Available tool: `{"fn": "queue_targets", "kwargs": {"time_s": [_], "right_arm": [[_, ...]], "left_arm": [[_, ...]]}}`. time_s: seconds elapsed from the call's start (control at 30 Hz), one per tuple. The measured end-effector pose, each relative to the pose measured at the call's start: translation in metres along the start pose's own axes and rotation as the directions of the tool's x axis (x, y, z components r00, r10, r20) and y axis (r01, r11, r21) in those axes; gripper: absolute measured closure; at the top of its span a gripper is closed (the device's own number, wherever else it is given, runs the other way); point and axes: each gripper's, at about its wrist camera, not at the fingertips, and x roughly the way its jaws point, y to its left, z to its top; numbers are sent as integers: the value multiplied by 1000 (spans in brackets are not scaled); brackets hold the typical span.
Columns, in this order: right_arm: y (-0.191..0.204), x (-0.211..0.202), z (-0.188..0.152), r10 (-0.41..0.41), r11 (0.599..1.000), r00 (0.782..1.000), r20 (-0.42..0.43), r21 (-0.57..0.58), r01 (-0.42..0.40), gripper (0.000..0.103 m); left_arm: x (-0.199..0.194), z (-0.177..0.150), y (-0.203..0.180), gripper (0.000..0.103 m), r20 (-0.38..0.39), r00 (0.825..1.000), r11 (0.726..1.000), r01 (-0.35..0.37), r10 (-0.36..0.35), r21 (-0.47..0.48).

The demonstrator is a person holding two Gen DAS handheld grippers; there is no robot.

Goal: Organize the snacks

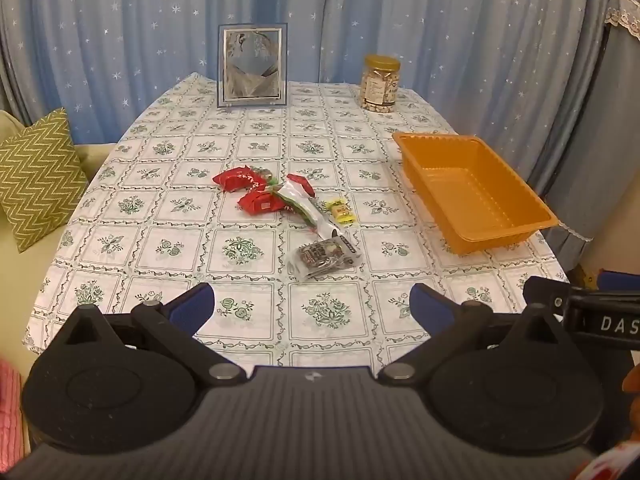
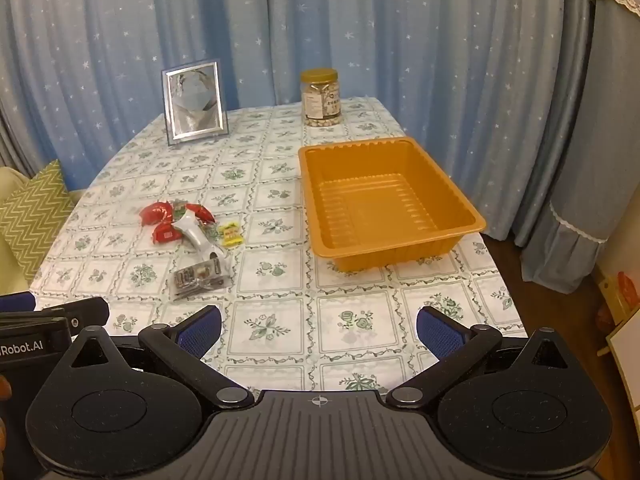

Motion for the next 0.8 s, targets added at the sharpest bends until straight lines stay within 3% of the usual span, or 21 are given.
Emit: {"fn": "queue_targets", "kwargs": {"time_s": [0.03, 0.8], "right_arm": [[0, 0, 0, 1, 1000, 1000, -1, 1, -1, 0], [1, 1, -3, 1, 1000, 1000, -7, -2, -1, 0]], "left_arm": [[0, -1, -4, 0, 13, 1000, 999, -26, 26, 28], [-5, -1, -1, 0, 24, 1000, 1000, 5, -5, 3]]}}
